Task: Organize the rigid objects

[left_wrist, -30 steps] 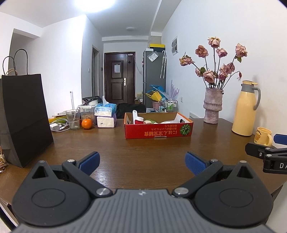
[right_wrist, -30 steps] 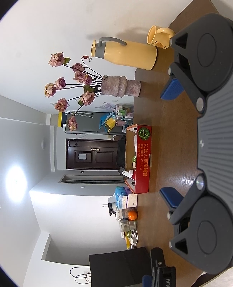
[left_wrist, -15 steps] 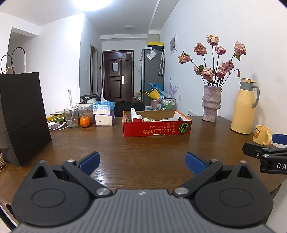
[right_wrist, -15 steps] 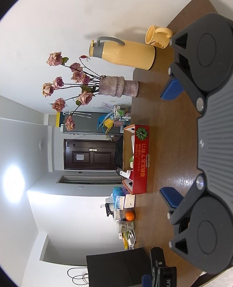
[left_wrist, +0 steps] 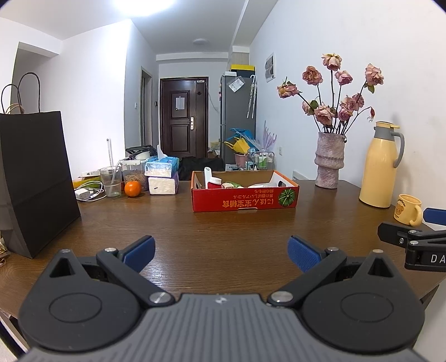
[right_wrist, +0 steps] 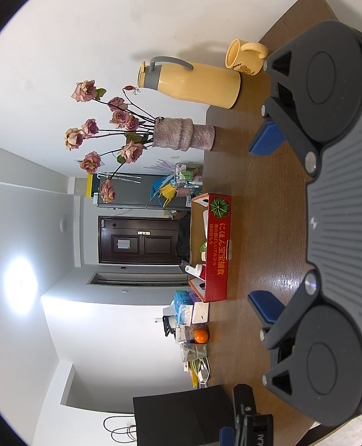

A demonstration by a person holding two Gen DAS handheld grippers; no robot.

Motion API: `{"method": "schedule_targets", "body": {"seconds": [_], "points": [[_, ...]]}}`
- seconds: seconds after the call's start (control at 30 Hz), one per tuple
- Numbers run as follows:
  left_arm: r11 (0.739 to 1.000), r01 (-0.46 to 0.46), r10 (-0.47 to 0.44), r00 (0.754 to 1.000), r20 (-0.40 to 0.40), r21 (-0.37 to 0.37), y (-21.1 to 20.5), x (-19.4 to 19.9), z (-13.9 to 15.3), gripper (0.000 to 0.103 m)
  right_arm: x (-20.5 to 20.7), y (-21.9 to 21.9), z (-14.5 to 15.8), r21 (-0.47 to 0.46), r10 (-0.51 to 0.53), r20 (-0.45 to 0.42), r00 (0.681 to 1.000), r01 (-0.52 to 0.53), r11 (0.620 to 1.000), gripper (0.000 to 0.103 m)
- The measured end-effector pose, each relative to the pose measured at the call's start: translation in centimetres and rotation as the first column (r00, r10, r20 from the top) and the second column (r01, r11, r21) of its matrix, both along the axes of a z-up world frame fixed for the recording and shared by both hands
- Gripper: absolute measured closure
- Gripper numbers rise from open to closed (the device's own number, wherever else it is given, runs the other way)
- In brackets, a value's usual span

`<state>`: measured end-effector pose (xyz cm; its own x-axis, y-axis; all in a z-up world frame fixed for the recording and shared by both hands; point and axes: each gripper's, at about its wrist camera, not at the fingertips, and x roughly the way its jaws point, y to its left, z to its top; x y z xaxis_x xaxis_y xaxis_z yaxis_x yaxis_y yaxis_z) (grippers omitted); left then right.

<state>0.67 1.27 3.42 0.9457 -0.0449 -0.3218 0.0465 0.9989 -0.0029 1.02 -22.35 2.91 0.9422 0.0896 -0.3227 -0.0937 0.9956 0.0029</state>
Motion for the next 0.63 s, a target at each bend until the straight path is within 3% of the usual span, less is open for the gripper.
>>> {"method": "schedule_targets", "body": {"seconds": [0.63], "points": [[1.0, 0.02, -0.02, 1.0, -0.016, -0.003, -0.08, 0.49, -0.57, 0.0, 0.32, -0.05, -0.42, -0.003, 0.0, -0.01, 1.0, 0.0, 1.0, 0.0]]}}
